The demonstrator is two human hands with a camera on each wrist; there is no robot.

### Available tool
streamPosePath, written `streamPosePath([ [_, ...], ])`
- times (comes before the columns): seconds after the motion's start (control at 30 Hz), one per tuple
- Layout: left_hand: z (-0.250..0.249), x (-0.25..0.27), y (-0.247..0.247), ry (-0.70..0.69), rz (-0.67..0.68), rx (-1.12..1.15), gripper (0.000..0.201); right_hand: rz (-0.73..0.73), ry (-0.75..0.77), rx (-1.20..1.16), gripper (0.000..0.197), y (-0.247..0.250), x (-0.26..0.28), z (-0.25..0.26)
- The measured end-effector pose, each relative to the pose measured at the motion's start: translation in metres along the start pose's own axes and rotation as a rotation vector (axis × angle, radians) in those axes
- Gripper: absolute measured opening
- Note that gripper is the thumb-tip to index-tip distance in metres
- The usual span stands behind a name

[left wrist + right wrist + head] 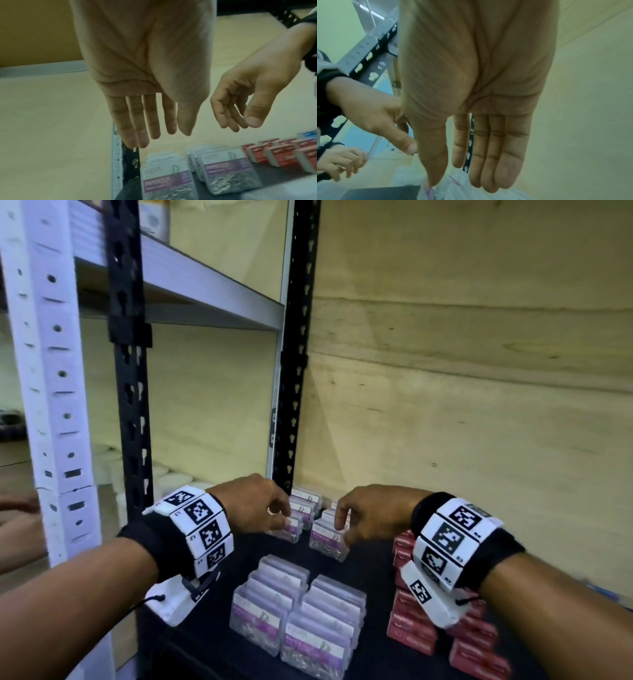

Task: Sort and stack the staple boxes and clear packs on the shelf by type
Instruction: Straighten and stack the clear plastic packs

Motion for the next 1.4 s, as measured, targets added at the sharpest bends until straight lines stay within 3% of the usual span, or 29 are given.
streamPosePath([
  [0.1,0.010,-0.022,0.005,0.027,-0.037,-0.050,0.032,-0.039,-0.007,0.031,0.038,0.008,-0.022,-0.002],
  [0.27,0.012,-0.050,-0.004,0.014,0.020,-0.118,0.031,-0.005,0.006,0.134,0.039,-0.001,-0.046,-0.002],
  [0.5,0.008,-0.060,-0.016,-0.014,0.025,-0.137,0.024,0.008,0.031,0.182,0.033,-0.009,-0.055,-0.005],
  [0.83,-0.008,-0.037,-0.018,-0.094,0.129,-0.037,0.027,0.007,0.003,0.072,0.030,-0.012,-0.031,-0.003],
  [1.4,-0.042,0.011,-0.015,-0.130,0.251,-0.032,0.028,0.037,0.007,0.086,0.032,-0.025,0.023,0.009],
])
Point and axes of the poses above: each hand's wrist, its own x-axis away from the middle knuckle, its own y-axis out of the back of the hand, z = x × y, the point moved 8 cm from there along -x, towards the middle knuckle, and after that the axes turned 9 degrees about -x, right-handed, at the moved point
